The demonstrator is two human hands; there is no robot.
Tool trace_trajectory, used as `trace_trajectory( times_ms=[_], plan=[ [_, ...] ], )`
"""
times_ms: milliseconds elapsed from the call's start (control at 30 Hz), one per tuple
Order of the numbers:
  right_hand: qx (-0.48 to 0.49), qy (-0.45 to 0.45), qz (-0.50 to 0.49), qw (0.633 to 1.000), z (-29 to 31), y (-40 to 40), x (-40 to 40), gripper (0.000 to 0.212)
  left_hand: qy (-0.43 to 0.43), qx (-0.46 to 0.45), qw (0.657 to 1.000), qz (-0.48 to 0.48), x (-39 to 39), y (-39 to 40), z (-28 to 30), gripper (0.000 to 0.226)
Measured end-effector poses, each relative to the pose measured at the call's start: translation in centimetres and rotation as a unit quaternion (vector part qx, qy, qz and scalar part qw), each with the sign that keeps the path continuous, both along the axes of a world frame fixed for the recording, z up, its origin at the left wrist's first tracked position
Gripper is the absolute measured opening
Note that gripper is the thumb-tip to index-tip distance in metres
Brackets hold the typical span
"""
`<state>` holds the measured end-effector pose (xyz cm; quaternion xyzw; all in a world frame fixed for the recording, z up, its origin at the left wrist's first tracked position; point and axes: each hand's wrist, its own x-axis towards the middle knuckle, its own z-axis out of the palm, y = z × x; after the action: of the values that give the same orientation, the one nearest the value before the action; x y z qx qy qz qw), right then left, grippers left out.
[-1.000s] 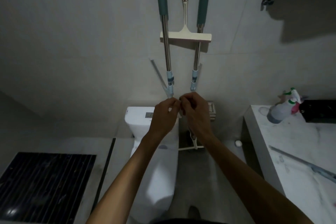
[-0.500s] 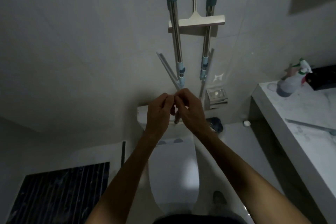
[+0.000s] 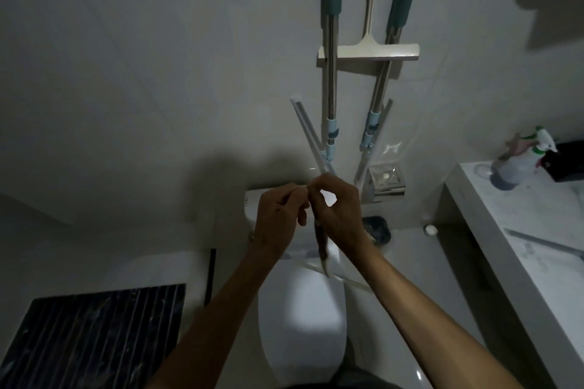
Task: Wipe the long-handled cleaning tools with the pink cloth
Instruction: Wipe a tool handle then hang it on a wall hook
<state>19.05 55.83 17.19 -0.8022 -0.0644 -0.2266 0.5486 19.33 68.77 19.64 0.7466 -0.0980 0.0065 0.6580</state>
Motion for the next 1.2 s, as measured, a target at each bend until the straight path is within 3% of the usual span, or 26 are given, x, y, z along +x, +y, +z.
trace_trajectory(
  times_ms=[200, 300, 367, 533, 667, 833, 933, 1033, 1100, 1200],
  plan=[
    [0.062, 0.059, 0.039, 0.996, 2.5, -1.1, 1.4, 0.010, -0.017, -0.024, 0.999, 0.030, 1.2, -0.6, 0.7, 0.012],
    [0.094, 0.077, 0.027, 0.992, 2.7, -1.6, 2.2, 0.008, -0.045, -0.003, 0.999, -0.022, 1.9, -0.8, 0.1, 0.025],
    [0.099, 0.086, 0.021, 0.991, 2.4, -1.8, 2.7, 0.004, -0.056, 0.026, 0.998, 0.001, 2.6, -1.2, -0.2, 0.024],
    [0.064, 0.049, -0.019, 0.997, 2.1, -1.6, 3.8, 0.007, -0.017, 0.009, 0.998, 0.067, 3.8, -1.1, 0.3, 0.012],
    [0.030, 0.022, -0.042, 0.998, 2.1, -0.5, 3.9, 0.009, 0.022, 0.028, 0.999, 0.012, 4.7, -0.1, 0.8, 0.011],
    [-0.029, 0.005, -0.086, 0.996, 1.1, 0.5, 4.0, 0.017, -0.017, 0.105, 0.993, -0.046, 5.7, 0.8, 0.4, 0.020],
    [-0.081, 0.021, -0.125, 0.989, 0.4, 0.3, 3.7, 0.028, 0.021, 0.081, 0.994, -0.067, 6.0, 0.8, 0.6, 0.032],
    [-0.103, 0.007, -0.126, 0.987, 0.5, 0.6, 3.2, 0.033, 0.041, 0.022, 0.993, -0.109, 5.8, 1.0, 1.0, 0.025],
    [-0.062, -0.012, -0.105, 0.993, 0.8, 0.4, 3.3, 0.027, 0.038, -0.007, 0.993, -0.112, 5.9, 1.4, 1.4, 0.015],
    [0.046, 0.027, -0.086, 0.995, 1.2, 0.8, 3.3, 0.023, 0.031, -0.020, 0.994, -0.107, 6.4, 1.8, 1.6, 0.019]
  ],
)
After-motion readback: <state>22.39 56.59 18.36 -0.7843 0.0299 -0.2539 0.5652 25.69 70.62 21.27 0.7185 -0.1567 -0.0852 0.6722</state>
